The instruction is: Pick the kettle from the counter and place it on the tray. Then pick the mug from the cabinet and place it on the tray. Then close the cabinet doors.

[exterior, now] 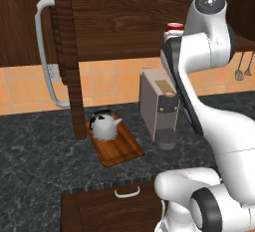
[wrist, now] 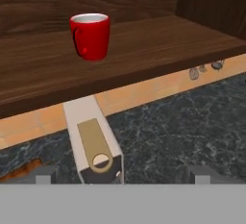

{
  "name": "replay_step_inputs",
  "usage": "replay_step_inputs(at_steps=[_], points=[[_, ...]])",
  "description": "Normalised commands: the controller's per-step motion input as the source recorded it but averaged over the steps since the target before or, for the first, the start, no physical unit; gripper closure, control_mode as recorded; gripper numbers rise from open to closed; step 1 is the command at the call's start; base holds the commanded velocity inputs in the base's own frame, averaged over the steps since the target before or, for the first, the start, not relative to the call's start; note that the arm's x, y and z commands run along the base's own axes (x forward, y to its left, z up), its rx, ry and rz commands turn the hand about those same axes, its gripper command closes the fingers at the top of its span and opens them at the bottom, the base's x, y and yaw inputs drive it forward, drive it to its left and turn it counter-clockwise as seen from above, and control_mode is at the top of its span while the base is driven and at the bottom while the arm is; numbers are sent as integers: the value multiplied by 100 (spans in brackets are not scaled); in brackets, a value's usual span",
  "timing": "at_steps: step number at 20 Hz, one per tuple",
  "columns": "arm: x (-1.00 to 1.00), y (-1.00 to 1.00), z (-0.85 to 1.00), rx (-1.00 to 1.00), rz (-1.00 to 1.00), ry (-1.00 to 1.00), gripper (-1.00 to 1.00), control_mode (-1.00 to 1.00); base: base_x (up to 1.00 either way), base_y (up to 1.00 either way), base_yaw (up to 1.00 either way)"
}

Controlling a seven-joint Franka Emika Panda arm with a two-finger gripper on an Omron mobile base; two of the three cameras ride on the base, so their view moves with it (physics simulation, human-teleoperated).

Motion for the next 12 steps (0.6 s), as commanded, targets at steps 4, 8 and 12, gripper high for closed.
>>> replay_step_inputs(at_steps=[4,8,12], points=[[51,-5,11,-9,-1,7,-100,-100,0,0,0],[58,-15,-3,0,0,2,-100,-100,0,0,0],[61,-8,-7,0,0,0,-100,-100,0,0,0]])
